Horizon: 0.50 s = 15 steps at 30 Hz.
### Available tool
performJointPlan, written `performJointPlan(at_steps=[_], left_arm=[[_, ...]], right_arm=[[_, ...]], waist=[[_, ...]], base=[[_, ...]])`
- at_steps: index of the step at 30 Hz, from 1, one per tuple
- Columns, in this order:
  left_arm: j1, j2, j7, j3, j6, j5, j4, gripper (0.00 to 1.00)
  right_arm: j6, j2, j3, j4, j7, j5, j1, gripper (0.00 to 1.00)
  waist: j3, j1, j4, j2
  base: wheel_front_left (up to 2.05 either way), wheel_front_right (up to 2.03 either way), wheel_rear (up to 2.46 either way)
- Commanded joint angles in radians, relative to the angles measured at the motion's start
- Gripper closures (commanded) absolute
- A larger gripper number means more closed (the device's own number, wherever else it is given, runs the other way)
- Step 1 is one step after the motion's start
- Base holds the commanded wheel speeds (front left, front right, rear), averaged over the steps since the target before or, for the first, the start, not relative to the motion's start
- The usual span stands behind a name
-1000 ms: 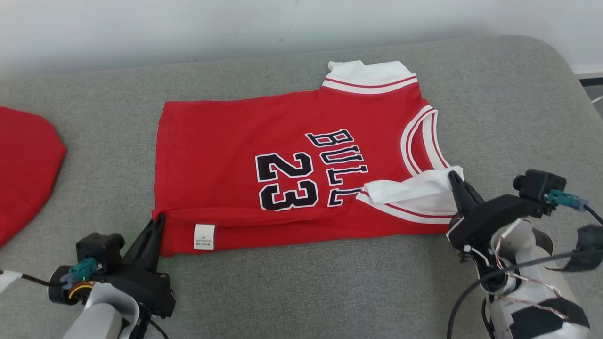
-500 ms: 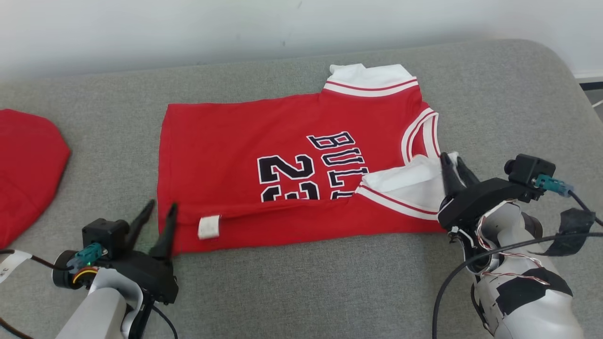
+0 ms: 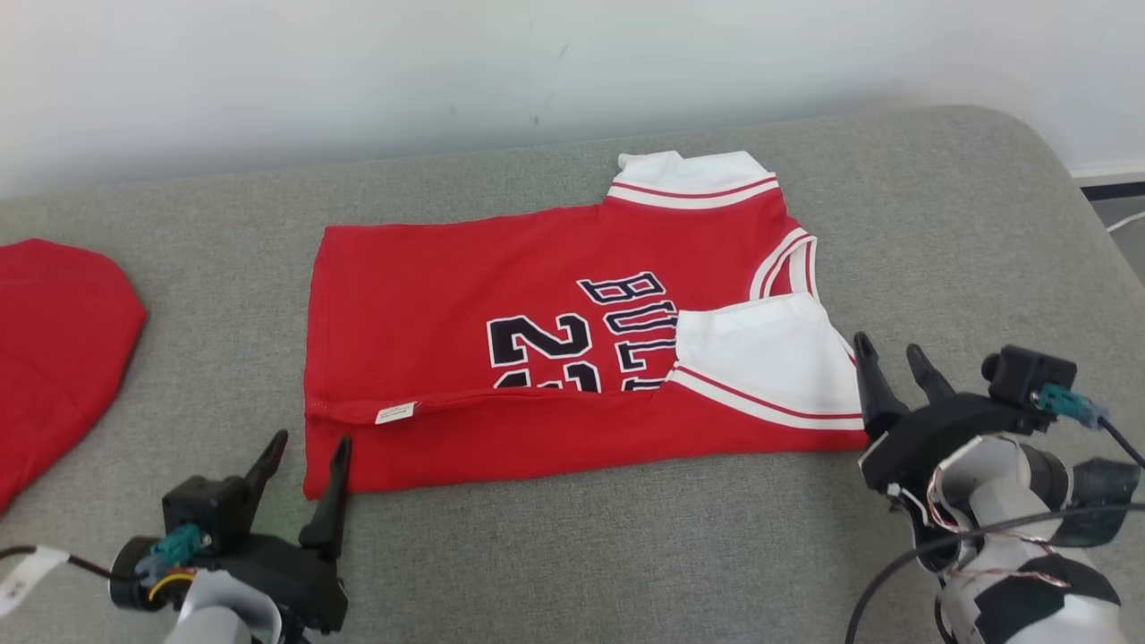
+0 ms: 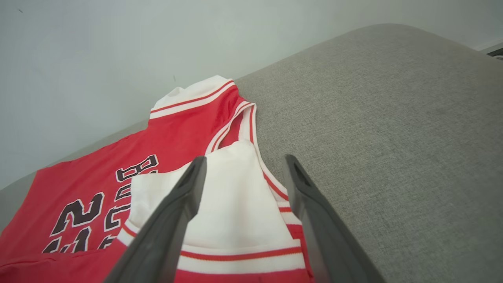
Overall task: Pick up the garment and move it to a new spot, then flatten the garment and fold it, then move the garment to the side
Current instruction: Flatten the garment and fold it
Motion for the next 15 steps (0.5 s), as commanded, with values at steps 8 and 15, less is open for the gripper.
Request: performJointPlan(at_steps=[8, 15], left_arm=[[0.078, 0.001, -0.006, 0.013, 0.015, -0.002, -0.015, 0.0], [0.066, -0.002, -0.005, 0.016, 0.005, -0.008, 0.019, 0.0]], right_arm=[[0.001, -0.038, 0.032, -0.022, -0.014, -0.018, 0.079, 0.0], [0.001, -0.022, 0.04, 0.002, -0.016, -0.03, 0.083, 0.0]], waist=[[0.013, 0.0001, -0.003, 0.0], [0.03, 0.0001, -0.01, 0.0]], base=[[0.0, 0.0, 0.0], [0.0, 0.0, 0.0]])
